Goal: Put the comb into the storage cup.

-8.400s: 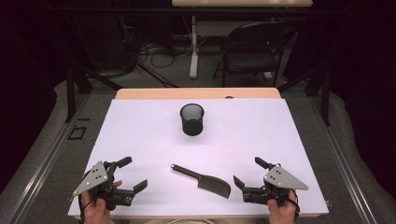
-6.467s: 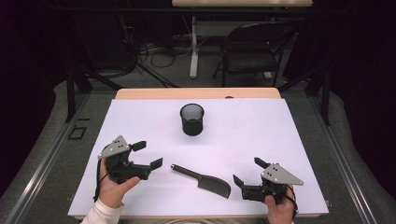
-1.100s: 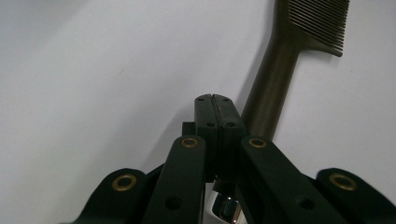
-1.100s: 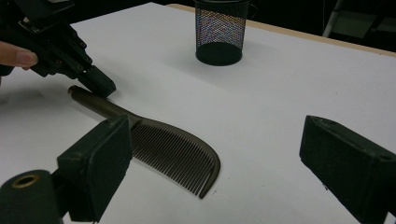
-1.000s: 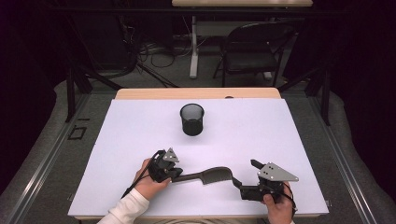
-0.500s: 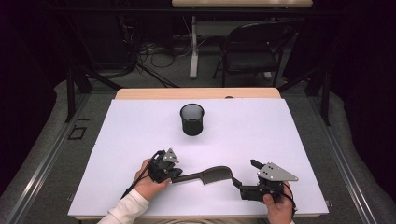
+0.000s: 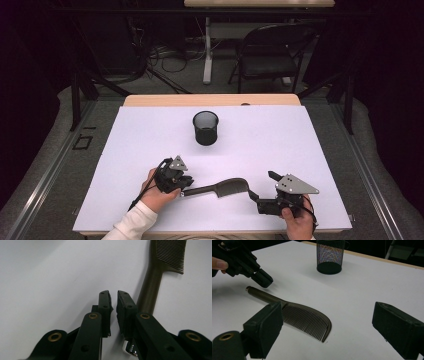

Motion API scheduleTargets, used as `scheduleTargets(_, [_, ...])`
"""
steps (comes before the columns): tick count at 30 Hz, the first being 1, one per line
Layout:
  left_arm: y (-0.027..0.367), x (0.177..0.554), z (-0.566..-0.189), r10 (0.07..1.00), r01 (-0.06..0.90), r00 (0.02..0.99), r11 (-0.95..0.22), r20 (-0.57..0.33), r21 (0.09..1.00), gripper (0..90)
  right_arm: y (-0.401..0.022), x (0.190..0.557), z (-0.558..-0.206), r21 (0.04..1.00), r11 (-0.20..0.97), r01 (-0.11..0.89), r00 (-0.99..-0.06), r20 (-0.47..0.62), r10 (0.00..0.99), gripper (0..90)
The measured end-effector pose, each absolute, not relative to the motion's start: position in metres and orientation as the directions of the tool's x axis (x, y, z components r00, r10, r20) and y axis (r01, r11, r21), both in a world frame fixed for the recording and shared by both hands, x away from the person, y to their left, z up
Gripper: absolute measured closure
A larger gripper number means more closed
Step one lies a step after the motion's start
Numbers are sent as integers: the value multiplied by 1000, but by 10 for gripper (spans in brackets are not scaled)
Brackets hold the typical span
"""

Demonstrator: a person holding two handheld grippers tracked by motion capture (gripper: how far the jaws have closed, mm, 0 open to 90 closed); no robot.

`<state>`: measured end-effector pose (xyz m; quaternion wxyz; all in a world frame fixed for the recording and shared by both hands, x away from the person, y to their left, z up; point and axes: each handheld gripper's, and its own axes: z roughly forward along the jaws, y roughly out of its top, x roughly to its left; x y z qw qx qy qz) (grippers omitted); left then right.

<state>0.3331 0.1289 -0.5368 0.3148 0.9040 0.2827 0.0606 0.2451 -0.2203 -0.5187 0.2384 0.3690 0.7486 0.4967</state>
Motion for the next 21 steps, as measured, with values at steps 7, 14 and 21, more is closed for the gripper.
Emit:
scheduleTargets(7, [132,334,-534,559,477,826,-628,-70,614,721,-220,245,-519,917,235,322,-614,14,789,99])
scheduleTargets(14, [135,335,-531,576,475,816,-606,-60,638,559,-220,246,-519,916,238,324,-618,13,786,103])
scheduleTargets(21, [139,335,-528,577,480,813,-590,-76,650,497,-219,246,-520,914,242,326,-619,13,785,108])
